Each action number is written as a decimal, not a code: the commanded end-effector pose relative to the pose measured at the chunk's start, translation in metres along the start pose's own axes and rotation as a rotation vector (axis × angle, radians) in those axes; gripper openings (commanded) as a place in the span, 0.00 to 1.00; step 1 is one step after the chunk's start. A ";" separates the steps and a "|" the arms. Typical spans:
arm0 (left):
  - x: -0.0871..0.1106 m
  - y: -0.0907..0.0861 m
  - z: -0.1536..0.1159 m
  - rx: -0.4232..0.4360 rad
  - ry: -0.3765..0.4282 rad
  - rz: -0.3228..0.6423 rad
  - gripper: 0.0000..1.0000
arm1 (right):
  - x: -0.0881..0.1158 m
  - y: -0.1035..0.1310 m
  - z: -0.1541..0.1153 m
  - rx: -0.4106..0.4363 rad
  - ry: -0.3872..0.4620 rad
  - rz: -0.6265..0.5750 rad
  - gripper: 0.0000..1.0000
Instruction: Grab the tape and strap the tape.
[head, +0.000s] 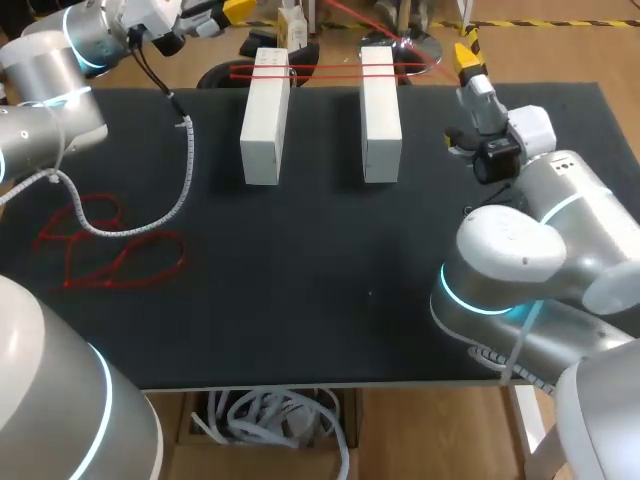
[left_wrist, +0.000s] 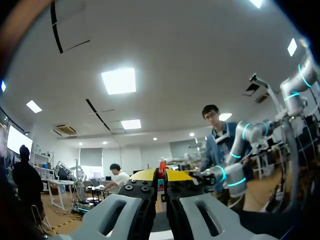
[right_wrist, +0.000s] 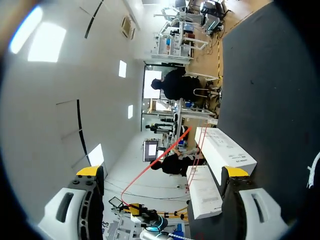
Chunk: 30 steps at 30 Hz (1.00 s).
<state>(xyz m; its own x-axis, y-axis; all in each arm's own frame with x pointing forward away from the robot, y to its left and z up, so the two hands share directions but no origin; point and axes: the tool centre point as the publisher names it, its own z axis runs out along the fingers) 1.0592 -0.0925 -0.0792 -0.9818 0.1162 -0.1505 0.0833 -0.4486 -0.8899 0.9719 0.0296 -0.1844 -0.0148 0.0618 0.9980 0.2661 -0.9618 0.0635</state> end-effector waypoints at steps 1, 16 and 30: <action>-0.001 0.001 -0.001 0.003 0.004 -0.001 0.00 | -0.003 -0.002 0.002 -0.013 0.008 0.001 1.00; -0.001 0.001 -0.001 0.003 0.004 -0.001 0.00 | 0.002 -0.015 0.019 -0.263 -0.086 0.497 1.00; -0.001 0.001 -0.001 0.003 0.004 -0.001 0.00 | 0.012 -0.013 0.040 -0.446 -0.026 0.551 1.00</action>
<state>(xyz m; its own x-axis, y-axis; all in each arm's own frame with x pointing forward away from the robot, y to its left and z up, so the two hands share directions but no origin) 1.0592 -0.0925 -0.0792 -0.9818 0.1162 -0.1505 0.0833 -0.4486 -0.8899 0.9981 0.0407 -0.1693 0.0720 -0.4678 0.8809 0.0335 -0.8815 -0.4709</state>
